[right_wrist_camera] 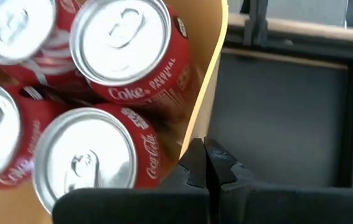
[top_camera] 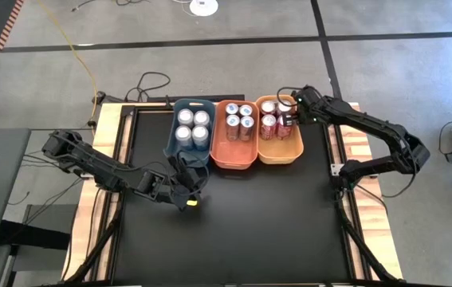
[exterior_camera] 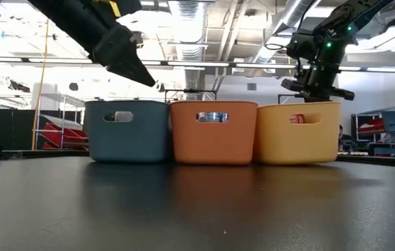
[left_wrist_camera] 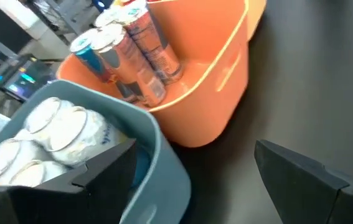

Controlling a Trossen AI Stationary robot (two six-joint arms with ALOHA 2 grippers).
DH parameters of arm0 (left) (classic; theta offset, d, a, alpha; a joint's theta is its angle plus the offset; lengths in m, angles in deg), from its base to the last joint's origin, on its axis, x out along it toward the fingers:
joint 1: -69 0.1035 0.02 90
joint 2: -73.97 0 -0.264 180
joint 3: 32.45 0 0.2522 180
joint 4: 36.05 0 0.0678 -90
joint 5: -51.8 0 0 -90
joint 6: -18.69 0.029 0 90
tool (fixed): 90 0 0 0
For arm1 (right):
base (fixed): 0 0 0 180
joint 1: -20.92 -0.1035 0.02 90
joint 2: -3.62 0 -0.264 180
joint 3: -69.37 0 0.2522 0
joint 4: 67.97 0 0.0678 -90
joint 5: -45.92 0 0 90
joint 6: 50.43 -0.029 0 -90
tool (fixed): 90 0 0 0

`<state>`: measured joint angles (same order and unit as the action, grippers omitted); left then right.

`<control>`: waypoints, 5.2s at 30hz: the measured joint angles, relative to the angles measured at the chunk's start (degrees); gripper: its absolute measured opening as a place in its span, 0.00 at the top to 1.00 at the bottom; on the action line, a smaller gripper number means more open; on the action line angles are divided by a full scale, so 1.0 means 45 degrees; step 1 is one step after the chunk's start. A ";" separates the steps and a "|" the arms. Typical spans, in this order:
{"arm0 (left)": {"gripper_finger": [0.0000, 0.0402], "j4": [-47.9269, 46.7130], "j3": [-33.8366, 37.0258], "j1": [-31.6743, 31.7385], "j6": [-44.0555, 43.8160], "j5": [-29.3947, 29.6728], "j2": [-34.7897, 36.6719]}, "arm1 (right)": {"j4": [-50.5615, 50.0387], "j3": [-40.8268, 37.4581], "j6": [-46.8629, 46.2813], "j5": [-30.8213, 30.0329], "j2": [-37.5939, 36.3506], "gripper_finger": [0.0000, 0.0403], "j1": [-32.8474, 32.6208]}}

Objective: Sort soda cans
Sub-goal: Adjust the bins to align them on the table, then return to Home Position

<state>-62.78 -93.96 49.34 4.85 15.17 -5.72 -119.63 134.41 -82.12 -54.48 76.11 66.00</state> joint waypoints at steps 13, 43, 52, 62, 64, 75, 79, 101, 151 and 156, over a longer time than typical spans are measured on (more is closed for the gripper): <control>0.21 0.3659 0.0005 0.0734 0.1556 -0.1474 -0.1808 | -0.2856 0.0040 0.0075 -0.0395 -0.0068 1.00 -0.0577; 0.21 0.5021 -0.1075 0.1741 0.4593 -0.2007 -0.2041 | -0.2654 0.0021 -0.0066 -0.3273 -0.4245 1.00 -0.3998; 0.29 0.3949 -0.0450 0.1577 0.4955 -0.3283 0.1658 | 0.0074 -0.0529 0.2074 -0.3131 -0.7306 1.00 -0.9916; 0.53 0.3566 0.1511 0.2224 0.4123 -0.5572 0.5543 | 0.7955 -0.4036 0.6624 -0.3379 -0.8512 1.00 -1.4965; 0.59 0.3658 0.1927 0.2225 0.4171 -0.5758 0.6199 | 0.8839 -0.4513 0.7211 -0.3376 -0.8386 1.00 -1.5463; 0.84 0.5863 0.5537 0.2254 0.3923 -0.5364 0.9643 | 1.1568 -0.5632 0.9134 -0.2373 -0.7490 1.00 -1.4690; 0.90 0.5197 0.6025 0.2332 0.3854 -0.5311 1.0687 | 1.0080 -0.5628 0.9391 -0.2364 -0.8582 1.00 -1.3677; 1.00 0.3010 0.7492 0.2827 0.2492 -0.5482 1.4096 | 1.0674 -0.8600 0.7830 -0.0386 -1.1799 1.00 -1.1875; 1.00 0.1506 0.9734 0.2783 0.1216 -0.5951 1.7657 | 1.2723 -1.1267 0.7240 0.1337 -1.2614 1.00 -1.0065; 1.00 0.2610 1.0099 0.2783 0.2076 -0.6663 1.7652 | 1.2132 -1.1267 0.6923 0.1393 -1.3247 1.00 -1.0280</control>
<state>-51.03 -48.51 61.87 14.19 -14.81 73.72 -65.03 83.71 -50.97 -48.22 16.50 19.74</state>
